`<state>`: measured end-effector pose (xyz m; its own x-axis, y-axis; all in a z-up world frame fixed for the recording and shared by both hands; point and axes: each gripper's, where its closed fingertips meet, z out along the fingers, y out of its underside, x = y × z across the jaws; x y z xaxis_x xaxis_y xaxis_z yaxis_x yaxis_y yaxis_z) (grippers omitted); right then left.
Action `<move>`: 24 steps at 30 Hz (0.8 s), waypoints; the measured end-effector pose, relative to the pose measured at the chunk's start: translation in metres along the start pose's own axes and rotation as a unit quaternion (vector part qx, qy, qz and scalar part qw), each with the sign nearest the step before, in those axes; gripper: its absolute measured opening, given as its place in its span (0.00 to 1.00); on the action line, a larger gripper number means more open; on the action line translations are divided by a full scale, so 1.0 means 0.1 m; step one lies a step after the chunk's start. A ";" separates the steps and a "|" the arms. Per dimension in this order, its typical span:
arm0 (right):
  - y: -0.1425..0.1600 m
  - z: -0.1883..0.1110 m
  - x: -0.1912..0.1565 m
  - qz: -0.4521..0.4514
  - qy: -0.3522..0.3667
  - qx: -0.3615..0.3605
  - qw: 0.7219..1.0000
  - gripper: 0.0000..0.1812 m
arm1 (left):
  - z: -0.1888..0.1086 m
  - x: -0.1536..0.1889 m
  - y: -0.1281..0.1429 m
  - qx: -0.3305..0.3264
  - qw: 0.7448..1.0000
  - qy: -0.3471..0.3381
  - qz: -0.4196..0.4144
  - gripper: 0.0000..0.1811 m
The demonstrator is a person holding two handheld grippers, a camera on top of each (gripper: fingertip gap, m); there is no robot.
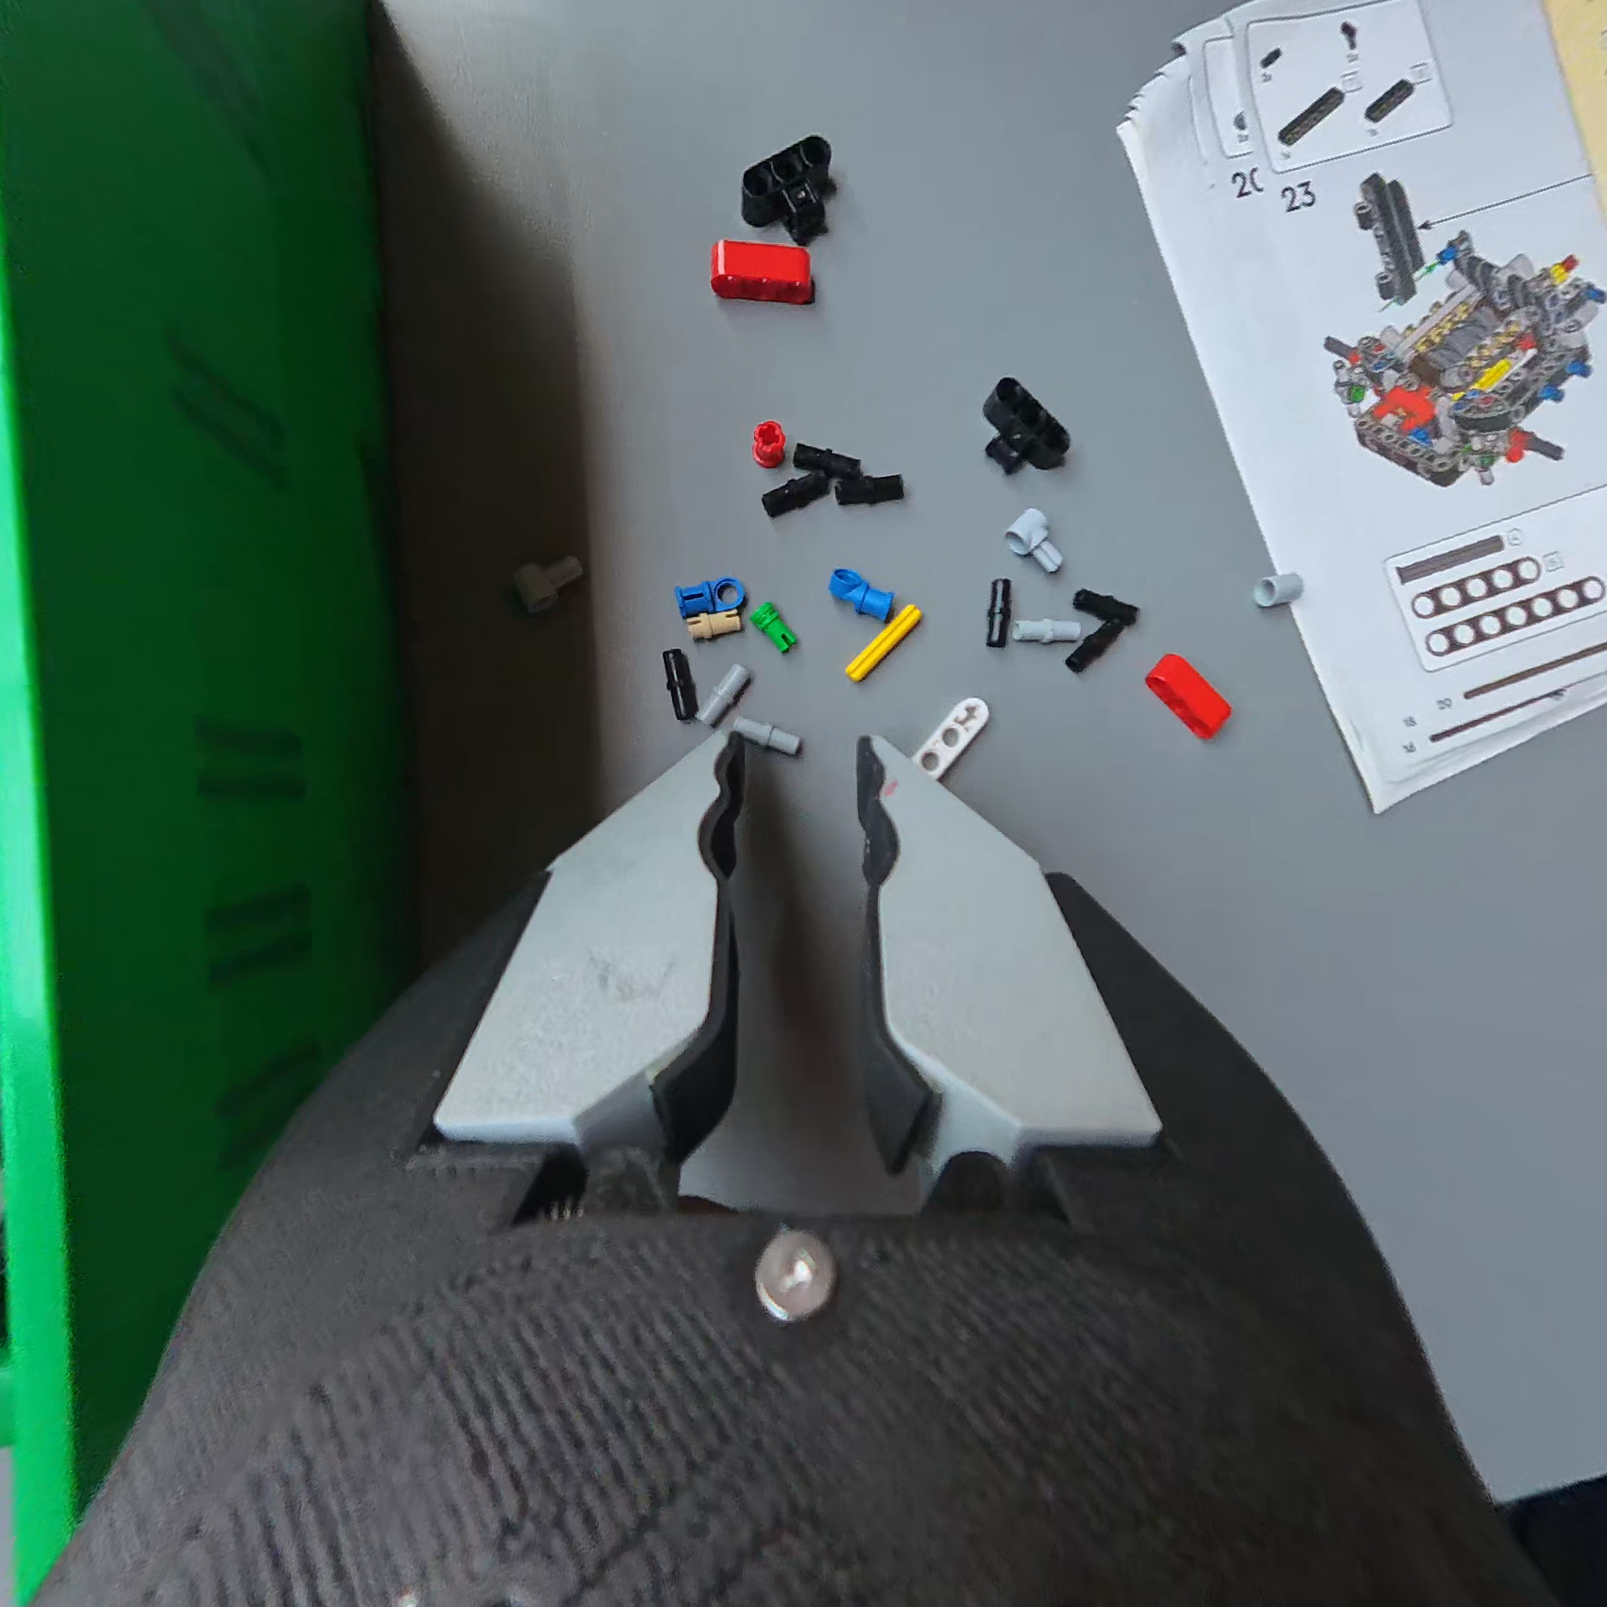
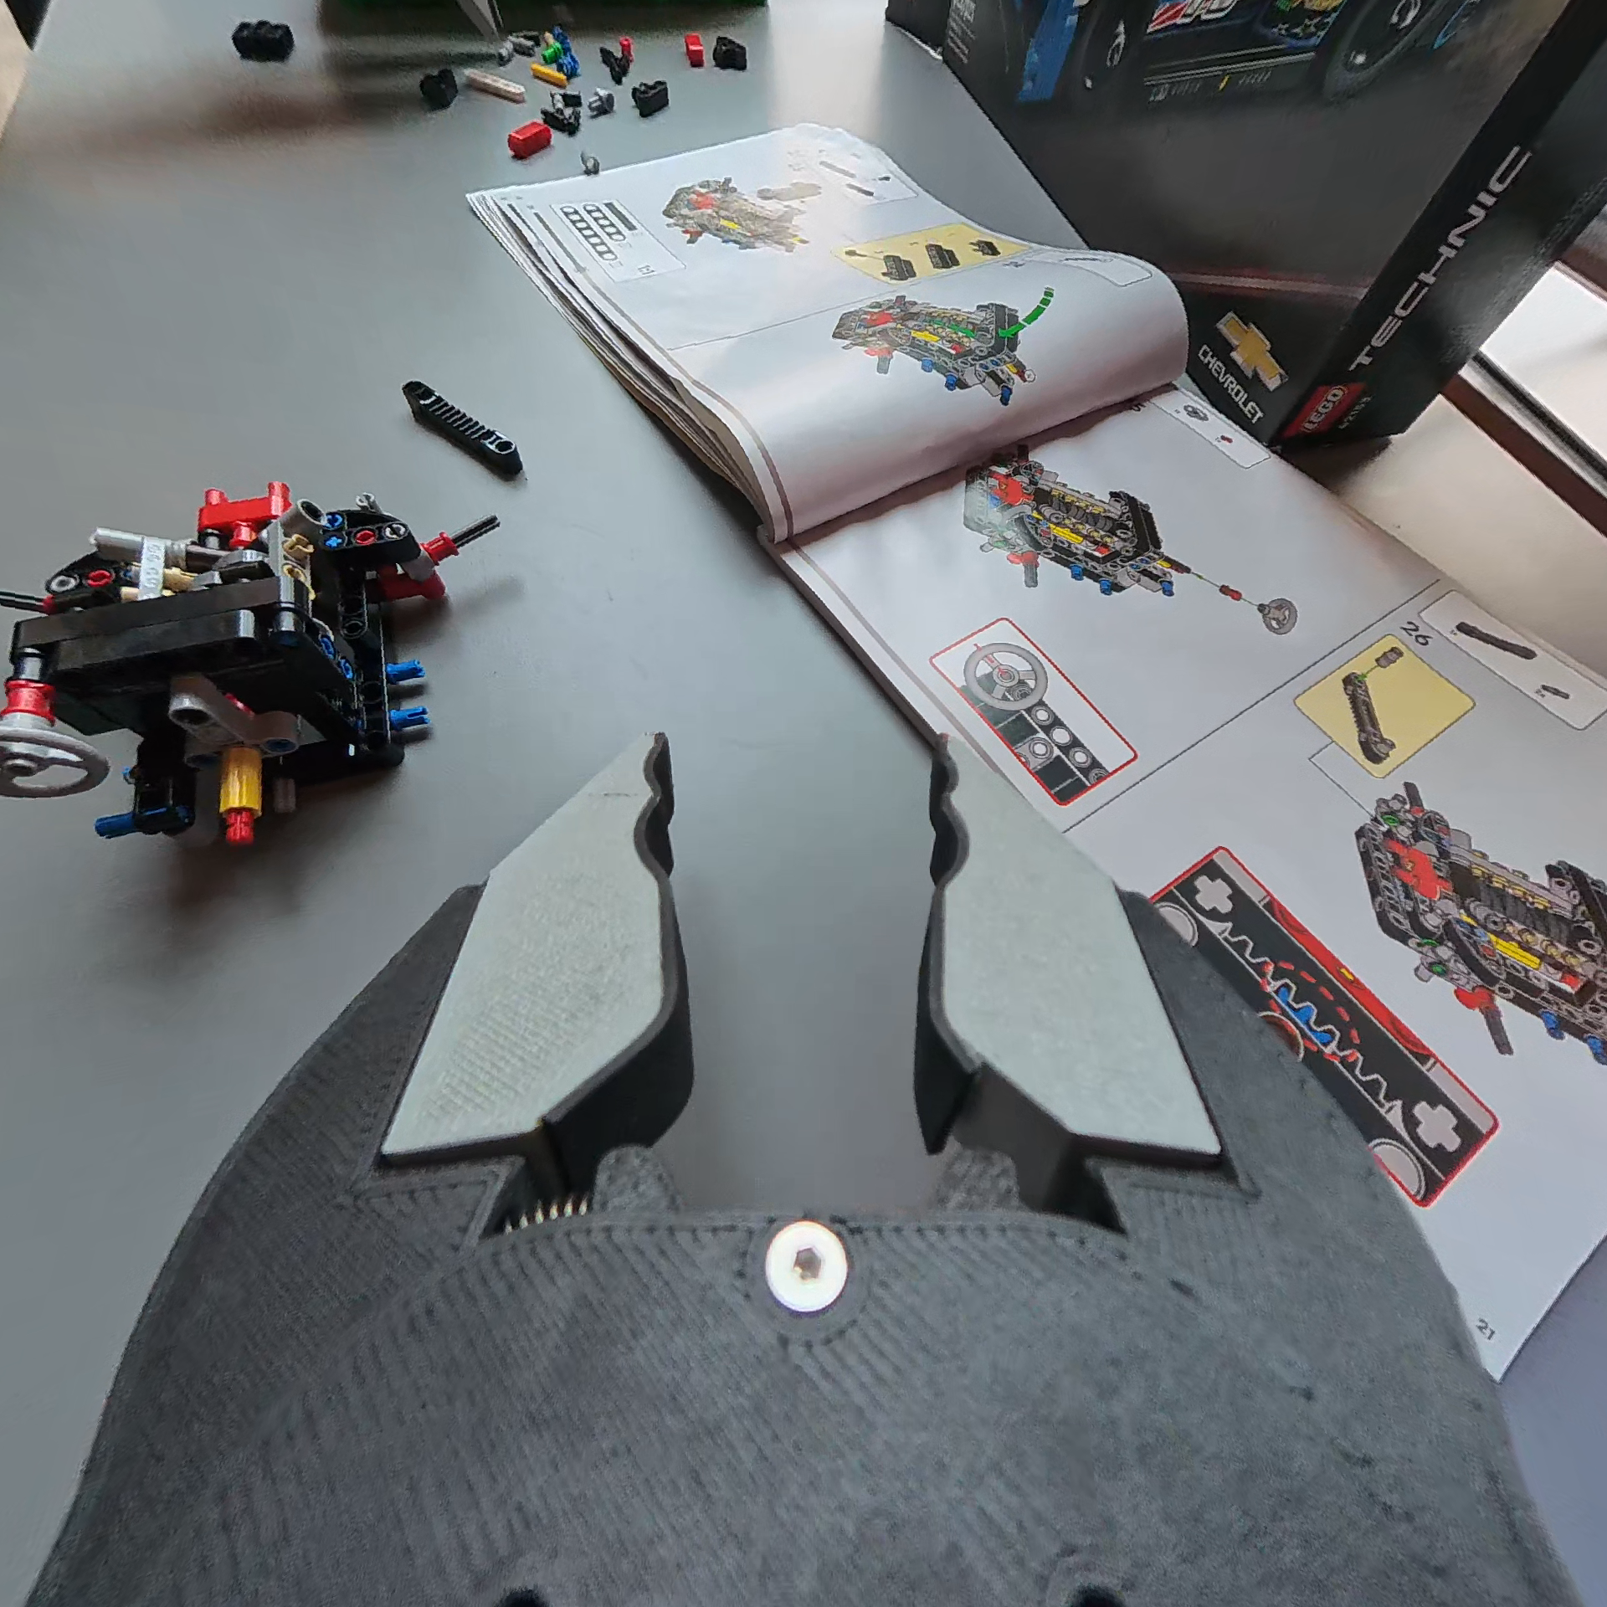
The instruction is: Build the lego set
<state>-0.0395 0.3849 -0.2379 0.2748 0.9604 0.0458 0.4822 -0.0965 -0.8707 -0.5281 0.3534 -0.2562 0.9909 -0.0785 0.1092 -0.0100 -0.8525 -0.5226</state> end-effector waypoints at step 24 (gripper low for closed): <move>-0.05 -0.10 0.04 0.044 -0.018 0.032 0.998 0.29 | -0.27 0.50 0.02 0.010 0.997 0.060 0.053 0.07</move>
<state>-0.0323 0.3867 -0.2281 0.2829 0.9578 -0.0498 0.4031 -0.1659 -0.9000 -0.4825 0.3343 -0.2288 0.9612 -0.2301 0.1522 -0.1101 -0.8260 -0.5529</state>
